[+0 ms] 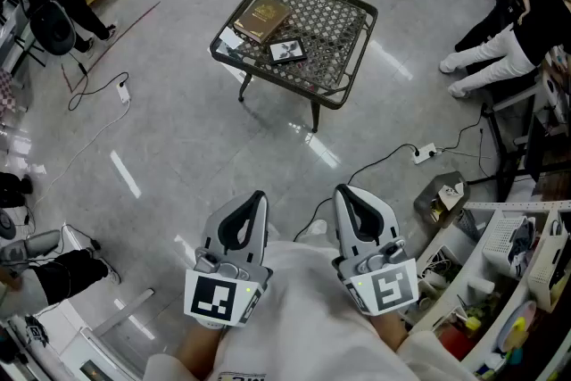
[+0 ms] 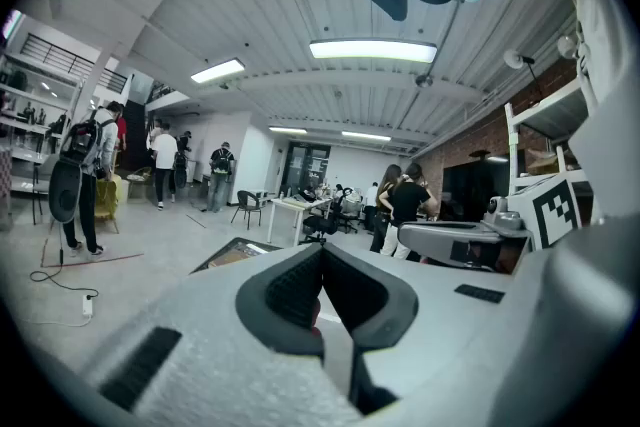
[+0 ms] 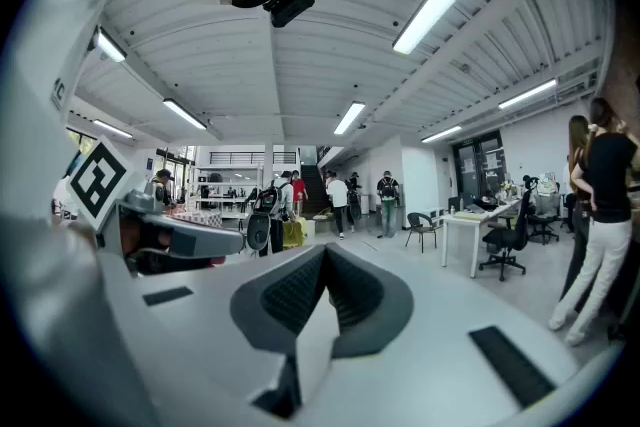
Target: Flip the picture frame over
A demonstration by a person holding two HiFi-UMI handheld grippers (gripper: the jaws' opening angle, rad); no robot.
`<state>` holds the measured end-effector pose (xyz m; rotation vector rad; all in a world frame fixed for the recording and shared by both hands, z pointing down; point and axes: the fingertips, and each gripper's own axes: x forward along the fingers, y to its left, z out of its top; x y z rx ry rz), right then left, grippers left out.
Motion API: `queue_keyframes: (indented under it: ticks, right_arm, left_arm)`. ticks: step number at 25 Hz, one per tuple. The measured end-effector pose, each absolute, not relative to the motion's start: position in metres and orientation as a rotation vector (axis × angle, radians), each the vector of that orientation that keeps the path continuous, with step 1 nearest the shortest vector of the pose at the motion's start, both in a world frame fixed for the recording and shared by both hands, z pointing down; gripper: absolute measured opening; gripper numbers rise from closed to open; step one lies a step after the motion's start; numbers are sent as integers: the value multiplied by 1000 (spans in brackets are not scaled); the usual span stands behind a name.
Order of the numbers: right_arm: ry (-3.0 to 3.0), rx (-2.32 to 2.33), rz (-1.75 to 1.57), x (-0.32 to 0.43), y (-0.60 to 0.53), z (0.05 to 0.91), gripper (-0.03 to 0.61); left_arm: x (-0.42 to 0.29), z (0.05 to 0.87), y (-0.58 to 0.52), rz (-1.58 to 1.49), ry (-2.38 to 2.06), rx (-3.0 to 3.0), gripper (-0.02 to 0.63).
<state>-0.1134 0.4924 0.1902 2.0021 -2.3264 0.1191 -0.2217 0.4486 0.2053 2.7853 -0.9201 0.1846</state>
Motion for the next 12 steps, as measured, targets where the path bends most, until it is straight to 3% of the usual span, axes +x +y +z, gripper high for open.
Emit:
queue_keyframes:
  ticks: [12]
  right_arm:
    - [-2260,2152,158,-146,447,201,15]
  left_arm:
    - [-268,219,395,169,-870,2759,17]
